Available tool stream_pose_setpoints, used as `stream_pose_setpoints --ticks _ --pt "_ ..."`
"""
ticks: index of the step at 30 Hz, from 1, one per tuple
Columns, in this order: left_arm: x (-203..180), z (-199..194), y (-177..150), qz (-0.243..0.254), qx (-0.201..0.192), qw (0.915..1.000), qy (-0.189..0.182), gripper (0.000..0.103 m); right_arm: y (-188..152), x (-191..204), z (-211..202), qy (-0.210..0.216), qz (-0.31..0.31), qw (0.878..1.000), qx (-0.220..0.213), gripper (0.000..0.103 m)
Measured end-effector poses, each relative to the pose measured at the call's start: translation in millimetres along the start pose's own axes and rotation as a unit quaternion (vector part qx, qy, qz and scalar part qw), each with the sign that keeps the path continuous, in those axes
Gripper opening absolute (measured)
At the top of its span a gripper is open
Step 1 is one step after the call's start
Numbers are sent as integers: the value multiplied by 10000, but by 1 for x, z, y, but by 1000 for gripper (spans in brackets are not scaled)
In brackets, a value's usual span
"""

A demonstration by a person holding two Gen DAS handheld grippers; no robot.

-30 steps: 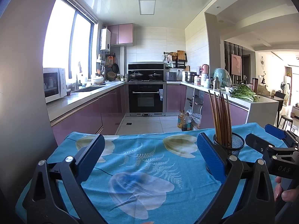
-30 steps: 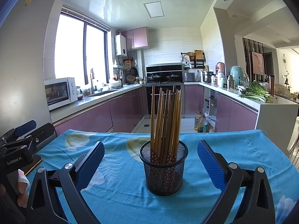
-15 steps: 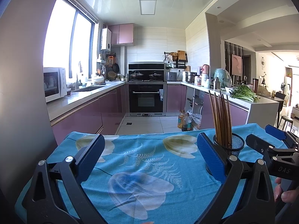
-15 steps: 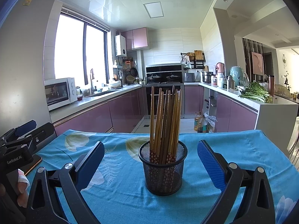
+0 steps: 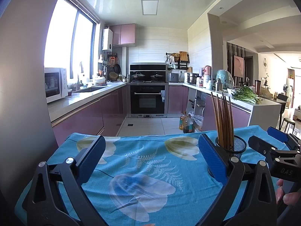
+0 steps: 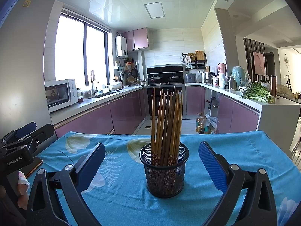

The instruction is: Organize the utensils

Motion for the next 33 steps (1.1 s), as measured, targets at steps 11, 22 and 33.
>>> stream_pose_setpoints --ticks 11,22,33 --pt "0 0 0 5 0 10000 9 97 0 0 0 4 0 10000 -5 96" --pt "0 1 0 9 2 10000 9 97 0 0 1 -6 12 10000 -6 96" --pt "-2 1 1 8 7 10000 18 97 0 -2 2 -5 36 10000 10 96"
Point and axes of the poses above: each gripper's, at about its wrist camera, not at the fingertips, and z roughly the way its jaws point, x to its left, y to its top, the point moved 8 cm from there along z, roughly the way its jaws point, and after that the axes turned 11 degrees about -x, right-handed, at the moved point
